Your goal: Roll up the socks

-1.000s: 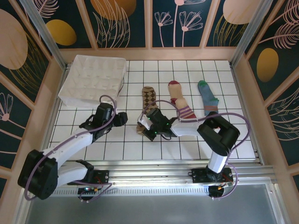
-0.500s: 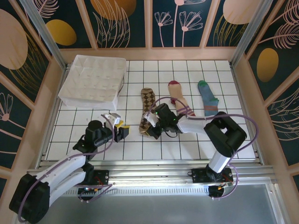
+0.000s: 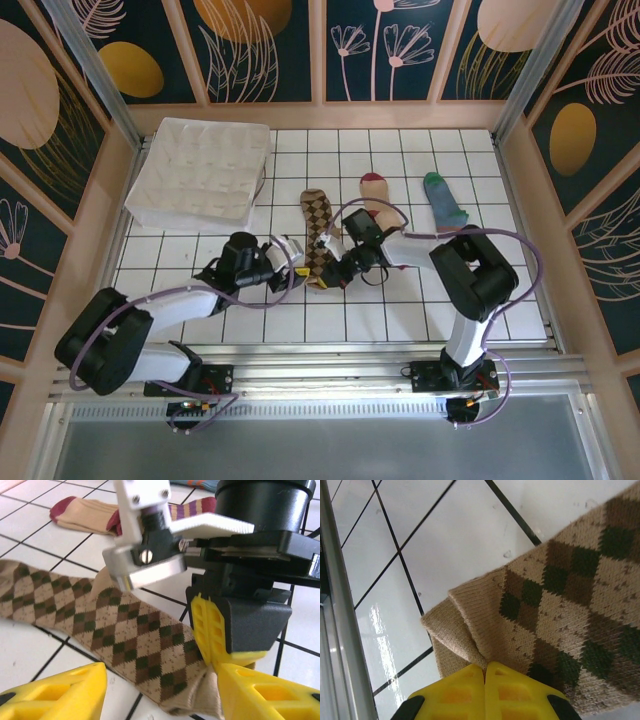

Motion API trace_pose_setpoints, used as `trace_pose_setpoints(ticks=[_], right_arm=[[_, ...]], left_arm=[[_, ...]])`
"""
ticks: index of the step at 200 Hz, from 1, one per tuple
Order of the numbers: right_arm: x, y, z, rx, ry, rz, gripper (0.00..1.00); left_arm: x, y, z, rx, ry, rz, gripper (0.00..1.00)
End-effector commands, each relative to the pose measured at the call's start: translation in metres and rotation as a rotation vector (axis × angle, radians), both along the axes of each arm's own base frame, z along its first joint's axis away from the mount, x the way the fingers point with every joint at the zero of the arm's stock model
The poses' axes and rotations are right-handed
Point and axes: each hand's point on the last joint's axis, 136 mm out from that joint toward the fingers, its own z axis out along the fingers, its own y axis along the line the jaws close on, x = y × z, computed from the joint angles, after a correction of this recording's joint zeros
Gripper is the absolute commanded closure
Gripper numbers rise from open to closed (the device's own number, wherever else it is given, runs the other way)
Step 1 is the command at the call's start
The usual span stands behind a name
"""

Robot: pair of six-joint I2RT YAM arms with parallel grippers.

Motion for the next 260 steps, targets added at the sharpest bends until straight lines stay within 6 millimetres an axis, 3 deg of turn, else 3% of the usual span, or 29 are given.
trace_pose_setpoints(ticks=[1,104,191,216,260], right_arm=[[-0.005,-0.003,0.0,0.006,0.101,-0.003,1.0],[0.006,-0.012,-0.003,-0.002,0.183,-0.026,1.0],[0.005,-0.015,-0.005,0.005,0.223,-0.032,1.0],[0.004,-0.014,-0.004,0.012,0.234,-0.03,1.0],[0.006,-0.013,-0.002,0.016,0.232,-0.03,0.97]], left_arm=[[-0.005,-0.012,0.005,0.029,-0.075,-0.119,0.38],[-0.014,-0.029,-0.043,0.134,0.012,-0.253,0.37],[-0.024,-0.036,-0.066,0.157,0.079,-0.307,0.44],[-0.022,-0.041,-0.067,0.15,0.096,-0.307,0.55],[-0.022,-0.048,-0.066,0.137,0.183,-0.309,0.94]])
